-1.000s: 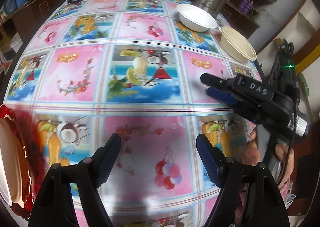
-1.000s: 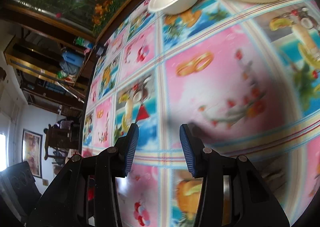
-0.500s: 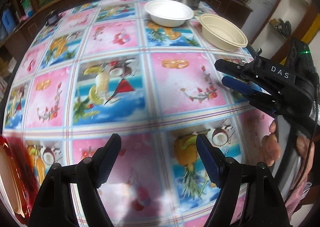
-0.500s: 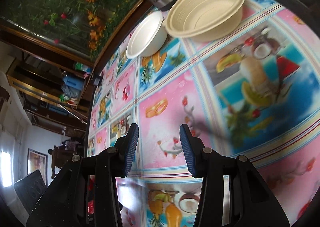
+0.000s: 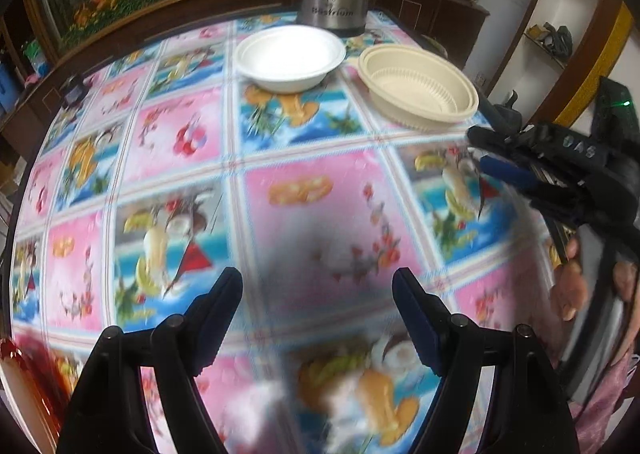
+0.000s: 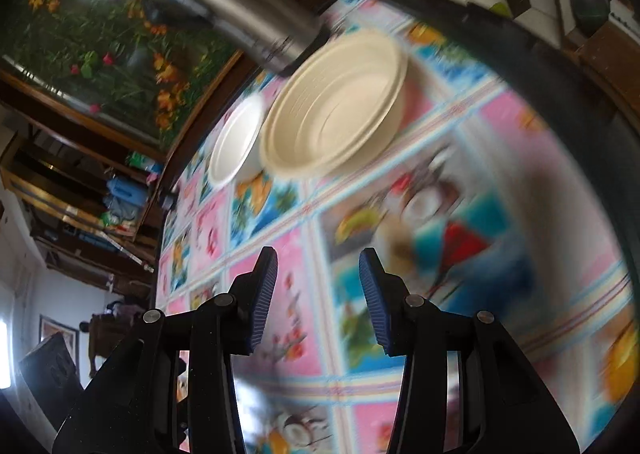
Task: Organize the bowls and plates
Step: 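Move both grippers toward the large beige bowl with the tab handle, then close both grippers on the beige bowl rim and lift it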
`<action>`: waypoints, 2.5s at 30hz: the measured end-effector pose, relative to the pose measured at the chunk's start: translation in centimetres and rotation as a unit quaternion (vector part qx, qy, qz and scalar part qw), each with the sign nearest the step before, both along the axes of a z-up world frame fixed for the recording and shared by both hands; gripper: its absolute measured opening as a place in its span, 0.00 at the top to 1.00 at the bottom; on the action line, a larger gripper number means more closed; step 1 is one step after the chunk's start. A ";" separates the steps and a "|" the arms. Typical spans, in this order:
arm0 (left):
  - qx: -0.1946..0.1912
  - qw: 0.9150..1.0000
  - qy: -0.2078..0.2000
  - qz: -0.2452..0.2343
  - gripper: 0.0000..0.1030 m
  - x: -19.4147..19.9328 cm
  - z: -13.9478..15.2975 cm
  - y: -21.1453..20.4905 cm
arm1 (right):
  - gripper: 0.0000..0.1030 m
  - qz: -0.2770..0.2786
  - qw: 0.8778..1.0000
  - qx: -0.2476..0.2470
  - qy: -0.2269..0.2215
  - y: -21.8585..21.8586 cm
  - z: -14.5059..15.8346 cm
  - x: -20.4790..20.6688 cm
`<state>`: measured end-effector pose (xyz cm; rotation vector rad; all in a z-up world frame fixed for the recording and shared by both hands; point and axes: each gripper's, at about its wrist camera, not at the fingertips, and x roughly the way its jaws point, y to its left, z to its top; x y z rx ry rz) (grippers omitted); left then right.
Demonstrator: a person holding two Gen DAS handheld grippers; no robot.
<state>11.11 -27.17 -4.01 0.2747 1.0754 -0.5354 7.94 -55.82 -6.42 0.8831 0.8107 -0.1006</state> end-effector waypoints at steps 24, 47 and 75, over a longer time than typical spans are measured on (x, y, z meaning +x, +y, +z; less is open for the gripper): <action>0.046 0.986 -0.150 0.054 0.25 6.0 0.6 -9.2 | 0.59 -0.082 0.995 -0.043 0.037 -9.1 2.1 6.8; -0.119 0.977 0.080 0.158 0.24 13.5 -3.4 -9.9 | 0.59 -0.063 0.997 0.039 0.035 -9.5 -0.8 7.5; -0.093 0.981 0.078 0.149 0.80 13.5 -4.1 -11.7 | 0.86 -0.069 0.995 0.061 0.042 -9.3 -2.0 8.2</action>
